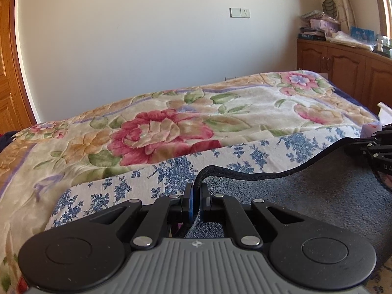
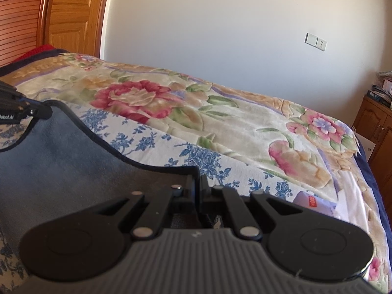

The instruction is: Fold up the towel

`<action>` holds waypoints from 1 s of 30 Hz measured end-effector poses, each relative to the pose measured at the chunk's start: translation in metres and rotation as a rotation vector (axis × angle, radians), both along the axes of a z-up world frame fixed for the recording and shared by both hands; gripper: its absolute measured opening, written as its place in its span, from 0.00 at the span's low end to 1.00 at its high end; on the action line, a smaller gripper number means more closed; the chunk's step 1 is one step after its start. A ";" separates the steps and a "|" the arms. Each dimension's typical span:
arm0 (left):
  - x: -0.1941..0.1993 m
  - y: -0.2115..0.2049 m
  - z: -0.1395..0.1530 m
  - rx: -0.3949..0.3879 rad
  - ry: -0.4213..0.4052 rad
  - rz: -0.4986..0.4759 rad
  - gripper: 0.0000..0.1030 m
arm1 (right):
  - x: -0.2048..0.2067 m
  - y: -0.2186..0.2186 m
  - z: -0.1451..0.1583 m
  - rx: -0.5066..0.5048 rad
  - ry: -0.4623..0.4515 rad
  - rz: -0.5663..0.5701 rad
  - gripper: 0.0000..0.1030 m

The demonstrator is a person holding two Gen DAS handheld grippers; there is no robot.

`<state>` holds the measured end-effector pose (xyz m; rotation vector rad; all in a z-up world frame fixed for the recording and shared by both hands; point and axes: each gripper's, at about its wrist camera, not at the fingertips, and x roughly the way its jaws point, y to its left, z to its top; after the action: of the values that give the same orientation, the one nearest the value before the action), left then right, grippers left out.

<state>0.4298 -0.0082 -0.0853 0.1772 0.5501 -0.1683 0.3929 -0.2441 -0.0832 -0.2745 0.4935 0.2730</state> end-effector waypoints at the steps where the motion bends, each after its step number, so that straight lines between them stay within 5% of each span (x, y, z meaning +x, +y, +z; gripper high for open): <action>1: 0.001 0.000 -0.002 0.003 0.003 0.004 0.05 | 0.001 0.000 -0.002 -0.001 0.008 -0.001 0.04; 15: 0.005 0.001 -0.018 0.009 0.016 0.026 0.09 | 0.005 -0.004 -0.015 0.006 0.056 -0.025 0.05; 17: 0.004 0.002 -0.017 -0.001 0.014 0.025 0.11 | 0.005 -0.004 -0.014 0.010 0.055 -0.025 0.13; 21: 0.003 0.004 -0.016 -0.007 0.002 0.043 0.49 | 0.004 -0.008 -0.012 0.018 0.050 -0.037 0.21; 24: 0.000 0.004 -0.015 0.005 -0.006 0.056 0.61 | -0.002 -0.012 -0.008 0.041 0.041 -0.050 0.53; 30: -0.018 0.006 0.000 0.006 -0.025 0.057 0.80 | -0.018 -0.010 0.011 0.045 0.029 -0.049 0.55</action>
<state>0.4117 -0.0026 -0.0854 0.1694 0.5303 -0.1091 0.3745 -0.2537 -0.0718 -0.2144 0.5215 0.2408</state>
